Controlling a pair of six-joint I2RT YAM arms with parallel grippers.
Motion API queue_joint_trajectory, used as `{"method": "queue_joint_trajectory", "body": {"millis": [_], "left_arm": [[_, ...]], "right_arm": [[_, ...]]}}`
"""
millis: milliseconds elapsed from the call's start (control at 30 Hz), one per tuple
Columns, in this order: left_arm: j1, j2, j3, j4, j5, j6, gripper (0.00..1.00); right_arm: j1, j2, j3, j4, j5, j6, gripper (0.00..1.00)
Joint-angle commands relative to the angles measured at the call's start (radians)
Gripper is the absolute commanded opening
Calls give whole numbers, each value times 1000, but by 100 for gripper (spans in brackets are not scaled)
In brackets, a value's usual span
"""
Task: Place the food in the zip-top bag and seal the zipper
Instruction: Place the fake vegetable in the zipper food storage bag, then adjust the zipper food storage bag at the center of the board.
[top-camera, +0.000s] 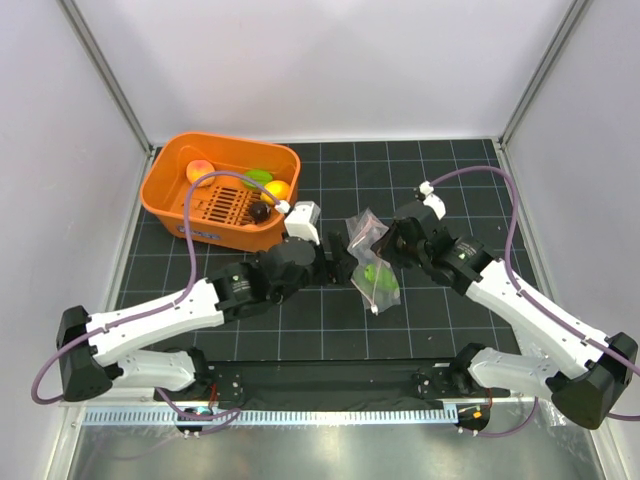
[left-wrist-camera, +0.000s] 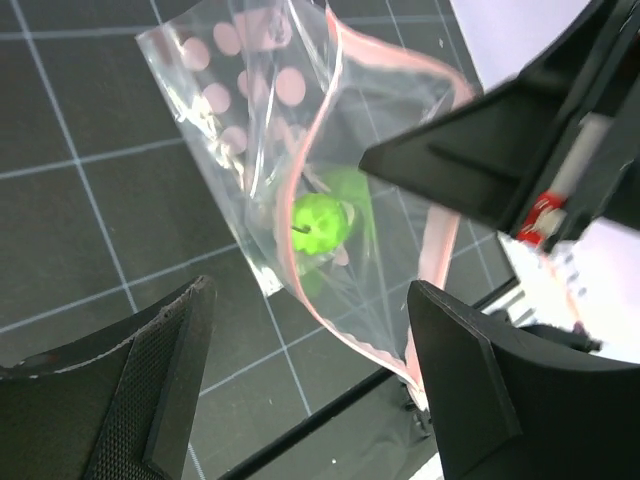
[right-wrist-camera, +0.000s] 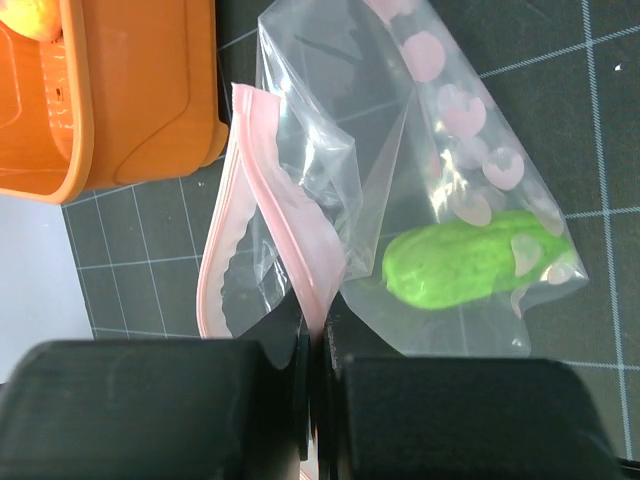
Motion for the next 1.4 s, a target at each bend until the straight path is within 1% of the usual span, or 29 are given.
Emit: {"method": "queue_joint_trajectory", "body": {"millis": [0, 100, 200, 400, 467, 500, 533, 567, 600, 633, 667, 700, 767, 800, 833, 867, 900, 967, 1000, 1067, 1100, 1133, 1167, 1200, 1233, 1267, 1300, 1333, 1367], "left_arm": [[16, -11, 48, -155, -58, -46, 80], [50, 4, 16, -97, 4, -81, 80], [77, 41, 13, -56, 60, -83, 78], [117, 167, 114, -59, 113, -22, 76], [152, 211, 183, -73, 155, 12, 64], [166, 255, 238, -87, 213, 27, 57], [185, 276, 270, -104, 228, 56, 38], [194, 294, 305, -127, 244, 69, 27], [202, 328, 386, -177, 271, 84, 17], [215, 342, 431, -209, 279, 116, 0], [215, 352, 482, -249, 270, 132, 0], [215, 363, 587, -341, 243, 144, 0], [217, 386, 701, -441, 219, 167, 0], [215, 398, 814, -560, 169, 165, 0], [215, 405, 865, -620, 146, 162, 0], [215, 408, 911, -679, 108, 156, 0], [217, 408, 974, -782, 75, 149, 0], [219, 391, 998, -857, -10, 145, 0], [219, 380, 992, -903, -37, 135, 0], [219, 345, 949, -899, -63, 130, 0], [219, 334, 876, -833, -43, 124, 0], [220, 323, 834, -784, -11, 115, 0], [220, 314, 796, -735, 74, 100, 0], [220, 314, 727, -627, 119, 81, 0], [220, 317, 696, -575, 162, 31, 0], [220, 323, 673, -529, 248, 9, 0], [220, 346, 648, -471, 277, -17, 0], [220, 361, 646, -463, 306, -48, 0], [220, 389, 649, -455, 343, -54, 0]], "right_arm": [[-4, -16, 14, 54, 18, -10, 1], [-4, -4, 36, 51, 7, -28, 1], [-6, 13, 53, 33, 11, -53, 1], [-4, 16, 80, 10, 22, -100, 1], [-3, 27, 117, -10, 25, -166, 1], [-4, 57, 163, -54, 31, -195, 1], [-4, 73, 193, -91, 47, -230, 1], [-4, 89, 226, -127, 98, -261, 1], [-4, 112, 291, -195, 128, -327, 1], [-6, 122, 325, -228, 160, -361, 1], [-11, 131, 357, -256, 212, -392, 1], [-24, 142, 428, -332, 247, -436, 1], [-52, 189, 489, -412, 307, -459, 1], [-85, 206, 523, -462, 309, -474, 1], [-98, 226, 528, -475, 306, -476, 1], [-106, 231, 525, -477, 294, -475, 1], [-107, 234, 502, -449, 242, -473, 1], [-107, 234, 468, -388, 132, -458, 1], [-107, 232, 435, -318, 32, -446, 1], [-109, 241, 430, -299, 15, -407, 1], [-107, 248, 454, -325, 37, -406, 1], [-107, 252, 476, -351, 103, -409, 1], [-109, 255, 497, -384, 155, -424, 1], [-110, 266, 548, -451, 198, -439, 1], [-110, 275, 581, -499, 334, -455, 1], [-110, 292, 620, -556, 402, -462, 1], [-110, 315, 679, -645, 456, -473, 1], [-110, 324, 698, -673, 523, -485, 1], [-110, 327, 717, -691, 530, -510, 1]]}}
